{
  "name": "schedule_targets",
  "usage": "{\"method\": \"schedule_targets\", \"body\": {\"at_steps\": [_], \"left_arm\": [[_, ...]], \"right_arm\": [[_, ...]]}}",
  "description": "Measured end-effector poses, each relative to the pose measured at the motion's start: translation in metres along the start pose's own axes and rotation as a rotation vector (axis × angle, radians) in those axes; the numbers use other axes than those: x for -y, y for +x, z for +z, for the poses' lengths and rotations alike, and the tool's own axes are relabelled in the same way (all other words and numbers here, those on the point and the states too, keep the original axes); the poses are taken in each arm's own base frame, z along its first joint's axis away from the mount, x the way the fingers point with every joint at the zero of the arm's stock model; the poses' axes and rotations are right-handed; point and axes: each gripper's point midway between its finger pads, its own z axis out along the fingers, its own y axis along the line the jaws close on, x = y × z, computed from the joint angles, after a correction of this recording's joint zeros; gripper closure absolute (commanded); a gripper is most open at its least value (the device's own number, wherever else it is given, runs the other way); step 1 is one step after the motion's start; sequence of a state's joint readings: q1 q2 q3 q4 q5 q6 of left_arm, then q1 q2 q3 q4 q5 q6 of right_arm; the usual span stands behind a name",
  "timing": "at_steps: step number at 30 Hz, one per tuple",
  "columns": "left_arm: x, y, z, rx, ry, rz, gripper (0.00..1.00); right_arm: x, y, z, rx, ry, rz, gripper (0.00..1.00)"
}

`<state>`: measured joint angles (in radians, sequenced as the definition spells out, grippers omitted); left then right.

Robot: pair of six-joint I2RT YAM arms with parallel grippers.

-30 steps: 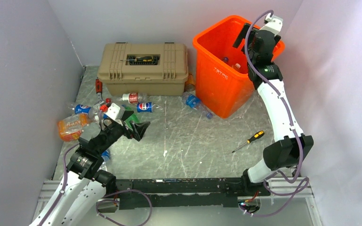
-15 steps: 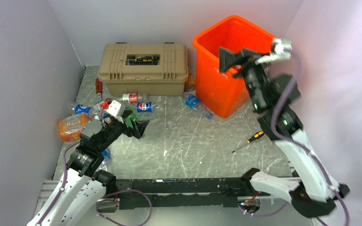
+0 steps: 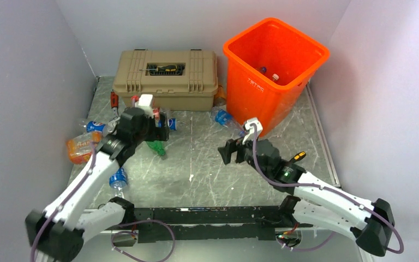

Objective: Put the plastic bottles in the bin
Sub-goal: Pick up the plastic bottle at the center of the board.

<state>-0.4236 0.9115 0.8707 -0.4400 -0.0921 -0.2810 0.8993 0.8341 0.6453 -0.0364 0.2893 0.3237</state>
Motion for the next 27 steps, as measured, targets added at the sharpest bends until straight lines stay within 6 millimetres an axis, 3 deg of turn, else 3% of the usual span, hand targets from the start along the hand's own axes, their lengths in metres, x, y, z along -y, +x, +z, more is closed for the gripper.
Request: {"method": "schedule_targets", "body": {"at_steps": [3, 6, 9, 14, 20, 27], "left_arm": [[-0.017, 0.026, 0.031, -0.163, -0.114, -0.066, 0.0], [-0.032, 0.061, 0.046, -0.308, -0.213, -0.158, 0.01], [-0.043, 0.079, 0.052, -0.382, -0.306, -0.244, 0.0], [-0.053, 0.073, 0.074, -0.393, -0.43, -0.38, 0.09], [-0.077, 0.083, 0.104, -0.442, -0.601, -0.44, 0.1], [-0.099, 0.107, 0.113, -0.518, -0.719, -0.443, 0.13]], "right_arm": [[0.018, 0.062, -0.004, -0.105, 0.036, 0.036, 0.09], [0.023, 0.085, -0.008, -0.124, 0.043, 0.086, 0.1], [0.018, 0.086, -0.007, -0.103, 0.024, 0.125, 0.09], [0.005, 0.082, -0.005, -0.063, -0.022, 0.176, 0.1], [-0.004, 0.098, -0.006, -0.08, -0.057, 0.203, 0.1], [-0.01, 0.108, -0.011, -0.09, -0.085, 0.21, 0.1]]}}
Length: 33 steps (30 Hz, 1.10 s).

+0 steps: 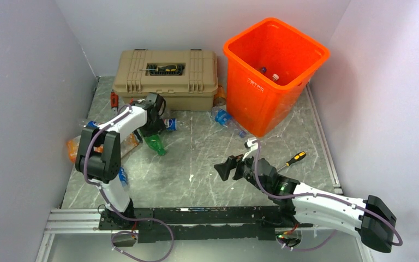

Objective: Put the plastic bottles in the bin
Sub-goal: Pick up the plastic bottle at the center of the board.

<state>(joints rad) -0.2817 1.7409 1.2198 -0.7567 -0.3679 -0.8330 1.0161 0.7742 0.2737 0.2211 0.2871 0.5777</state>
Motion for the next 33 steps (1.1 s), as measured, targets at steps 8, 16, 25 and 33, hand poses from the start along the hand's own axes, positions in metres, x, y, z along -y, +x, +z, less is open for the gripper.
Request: {"method": "schedule_targets", "body": {"at_steps": [8, 16, 25, 33], "left_arm": [[-0.004, -0.002, 0.009, -0.01, -0.026, -0.009, 0.2], [-0.011, 0.014, 0.02, -0.027, -0.03, -0.005, 0.33], [-0.016, 0.021, 0.02, -0.017, -0.008, -0.01, 0.47], [-0.02, 0.007, -0.033, 0.049, 0.121, -0.032, 0.69]], "right_arm": [[-0.001, -0.002, -0.001, 0.011, -0.007, 0.006, 0.1], [-0.003, -0.004, -0.001, 0.018, -0.014, 0.008, 0.1], [-0.006, 0.002, -0.001, 0.001, -0.022, 0.009, 0.1], [-0.015, -0.002, -0.001, -0.005, -0.038, 0.005, 0.08]]}}
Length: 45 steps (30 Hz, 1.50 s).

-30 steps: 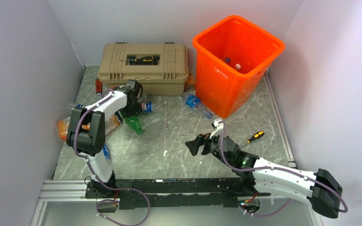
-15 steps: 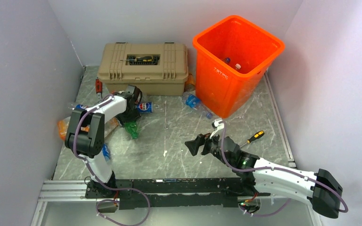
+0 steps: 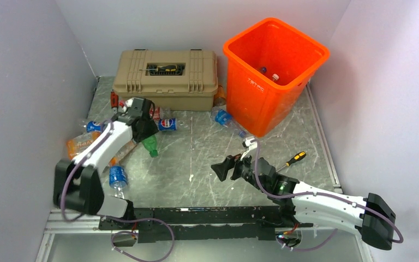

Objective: Put the plastic bottles in the bin
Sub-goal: Pick up the plastic bottle at the center of the board.

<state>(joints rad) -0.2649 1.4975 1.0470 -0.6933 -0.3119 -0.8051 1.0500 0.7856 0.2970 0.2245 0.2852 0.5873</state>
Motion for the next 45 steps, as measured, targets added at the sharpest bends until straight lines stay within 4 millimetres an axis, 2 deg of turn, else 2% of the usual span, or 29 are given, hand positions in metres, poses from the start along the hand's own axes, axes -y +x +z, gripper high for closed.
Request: {"method": "schedule_targets", "body": {"at_steps": [3, 6, 8, 11, 14, 16, 19, 21, 24, 28, 31, 34, 36, 39, 45], "left_arm": [[0.013, -0.023, -0.053, 0.102, 0.177, -0.019, 0.71], [0.029, -0.035, -0.11, 0.212, 0.438, -0.021, 0.72], [0.039, -0.031, -0.146, 0.272, 0.636, -0.018, 0.74], [0.051, -0.014, -0.179, 0.311, 0.885, -0.002, 0.81], [0.06, 0.006, -0.194, 0.302, 1.078, -0.006, 0.83], [0.063, 0.018, -0.197, 0.288, 1.159, -0.008, 0.83], [0.063, 0.03, -0.205, 0.307, 1.277, -0.012, 0.87], [0.061, 0.033, -0.216, 0.353, 1.348, -0.006, 0.9], [0.06, 0.029, -0.241, 0.439, 1.443, 0.036, 0.93], [0.07, 0.015, -0.28, 0.532, 1.497, 0.218, 0.98], [0.082, -0.002, -0.318, 0.614, 1.523, 0.388, 0.97], [0.086, -0.002, -0.338, 0.671, 1.558, 0.494, 0.95], [0.082, 0.008, -0.336, 0.672, 1.587, 0.521, 0.95], [0.074, 0.022, -0.32, 0.638, 1.592, 0.514, 0.95], [0.071, 0.03, -0.318, 0.603, 1.641, 0.482, 0.94]], "right_arm": [[-0.008, -0.006, 0.0, 0.005, -0.027, 0.001, 0.07], [-0.021, -0.007, 0.001, -0.008, -0.085, 0.003, 0.07], [-0.034, -0.006, 0.005, -0.025, -0.132, 0.006, 0.07], [-0.056, -0.002, 0.014, -0.056, -0.202, 0.008, 0.08], [-0.082, 0.001, 0.024, -0.08, -0.26, -0.004, 0.09], [-0.104, 0.002, 0.029, -0.081, -0.304, -0.018, 0.09], [-0.136, -0.005, 0.033, -0.044, -0.374, -0.032, 0.09], [-0.15, -0.012, 0.034, -0.009, -0.404, -0.031, 0.09], [-0.158, -0.022, 0.037, 0.045, -0.415, -0.024, 0.09], [-0.16, -0.034, 0.038, 0.104, -0.404, -0.021, 0.1], [-0.161, -0.041, 0.033, 0.137, -0.396, -0.037, 0.1], [-0.167, -0.05, 0.022, 0.175, -0.399, -0.06, 0.1], [-0.169, -0.059, 0.015, 0.205, -0.401, -0.069, 0.1], [-0.169, -0.066, 0.011, 0.234, -0.397, -0.083, 0.09], [-0.163, -0.055, 0.014, 0.239, -0.397, -0.098, 0.09]]}}
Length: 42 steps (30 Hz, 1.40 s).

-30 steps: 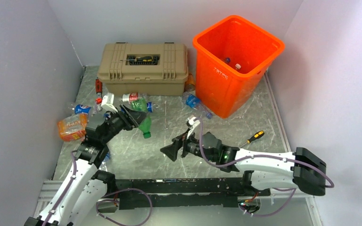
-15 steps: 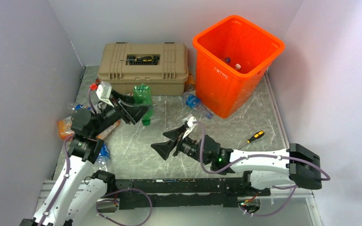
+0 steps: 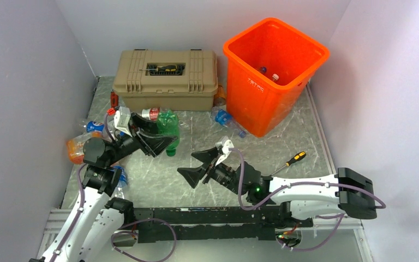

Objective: Put the plastic bottles in the bin
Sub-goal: Pick up the plastic bottle at the center of the board, then place the plastic bottle in the trash bin.

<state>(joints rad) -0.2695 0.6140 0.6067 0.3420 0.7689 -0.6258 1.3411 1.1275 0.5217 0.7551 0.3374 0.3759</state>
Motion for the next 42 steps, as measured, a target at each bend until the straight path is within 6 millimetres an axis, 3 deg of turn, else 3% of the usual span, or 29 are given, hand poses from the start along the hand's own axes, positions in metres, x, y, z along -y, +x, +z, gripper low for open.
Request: {"method": "schedule_targets", "body": {"at_steps": [11, 24, 28, 33, 37, 42], "left_arm": [[0.013, -0.004, 0.002, 0.012, 0.079, -0.019, 0.93], [0.018, -0.001, 0.002, 0.003, 0.116, -0.045, 0.93], [0.02, -0.001, 0.001, 0.002, 0.125, -0.046, 0.93], [0.023, -0.004, 0.001, 0.01, 0.137, -0.047, 0.93], [0.025, -0.005, 0.001, 0.014, 0.147, -0.043, 0.93], [0.026, -0.005, 0.001, 0.015, 0.151, -0.04, 0.93]], "right_arm": [[-0.009, 0.019, 0.015, -0.014, -0.055, -0.026, 0.09], [-0.04, -0.02, 0.051, 0.09, -0.115, -0.029, 0.12], [-0.038, -0.017, 0.057, 0.085, -0.105, -0.034, 0.2], [-0.029, -0.009, 0.061, 0.067, -0.084, -0.036, 0.4], [-0.023, -0.009, 0.063, 0.067, -0.072, -0.033, 0.44], [-0.021, -0.01, 0.065, 0.071, -0.067, -0.035, 0.63]]}}
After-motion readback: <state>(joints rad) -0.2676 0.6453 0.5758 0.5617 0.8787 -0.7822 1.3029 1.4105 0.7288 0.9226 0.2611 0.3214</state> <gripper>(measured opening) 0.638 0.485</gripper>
